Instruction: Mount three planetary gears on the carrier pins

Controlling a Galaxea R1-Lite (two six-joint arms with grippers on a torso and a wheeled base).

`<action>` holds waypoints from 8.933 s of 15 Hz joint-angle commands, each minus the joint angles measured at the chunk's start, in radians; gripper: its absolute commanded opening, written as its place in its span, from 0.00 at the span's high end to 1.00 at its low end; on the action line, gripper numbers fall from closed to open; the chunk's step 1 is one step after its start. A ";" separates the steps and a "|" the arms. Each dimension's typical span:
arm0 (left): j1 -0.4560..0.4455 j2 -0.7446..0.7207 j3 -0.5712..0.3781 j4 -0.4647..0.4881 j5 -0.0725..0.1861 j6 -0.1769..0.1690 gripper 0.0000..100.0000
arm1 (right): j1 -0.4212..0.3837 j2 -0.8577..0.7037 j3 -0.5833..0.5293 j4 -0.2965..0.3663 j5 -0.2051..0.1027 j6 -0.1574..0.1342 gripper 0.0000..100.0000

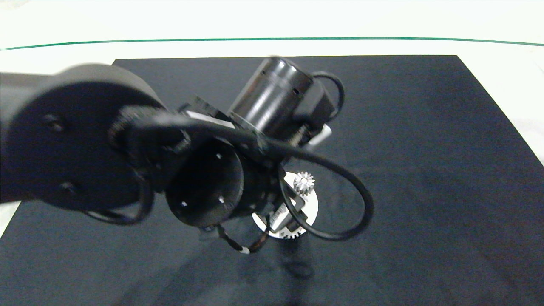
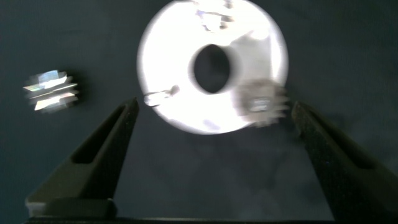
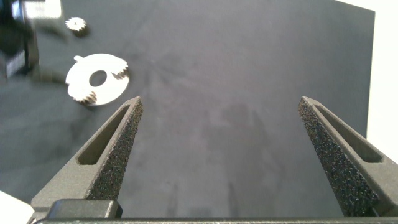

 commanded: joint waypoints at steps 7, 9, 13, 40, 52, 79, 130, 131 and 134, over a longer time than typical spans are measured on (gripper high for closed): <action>0.248 0.050 -0.250 0.079 0.002 -0.303 0.00 | 0.169 0.169 -0.135 -0.049 0.006 -0.009 0.00; 0.249 0.113 -0.253 0.026 0.002 -0.308 0.00 | 0.186 0.165 -0.122 -0.052 0.015 -0.001 0.00; 0.268 0.193 -0.314 0.020 0.002 -0.303 0.00 | 0.206 0.141 -0.050 -0.098 0.015 0.043 0.00; 0.430 0.227 -0.247 0.031 -0.058 -0.283 0.00 | 0.208 0.107 -0.036 -0.141 0.041 0.025 0.00; 0.449 0.233 -0.244 0.033 -0.089 -0.302 0.13 | 0.208 0.106 -0.034 -0.156 0.041 0.025 0.00; 0.424 0.227 -0.210 -0.012 -0.119 -0.329 0.67 | 0.208 0.113 -0.031 -0.170 0.041 0.025 0.00; 0.185 0.007 0.140 -0.144 -0.098 -0.199 1.00 | 0.205 0.121 -0.010 -0.171 0.035 0.005 0.00; 0.182 0.012 0.135 -0.147 -0.098 -0.198 1.00 | 0.205 0.121 -0.010 -0.170 0.035 0.005 0.00; 0.174 0.027 0.124 -0.150 -0.098 -0.190 1.00 | 0.205 0.116 -0.010 -0.171 0.035 0.004 0.00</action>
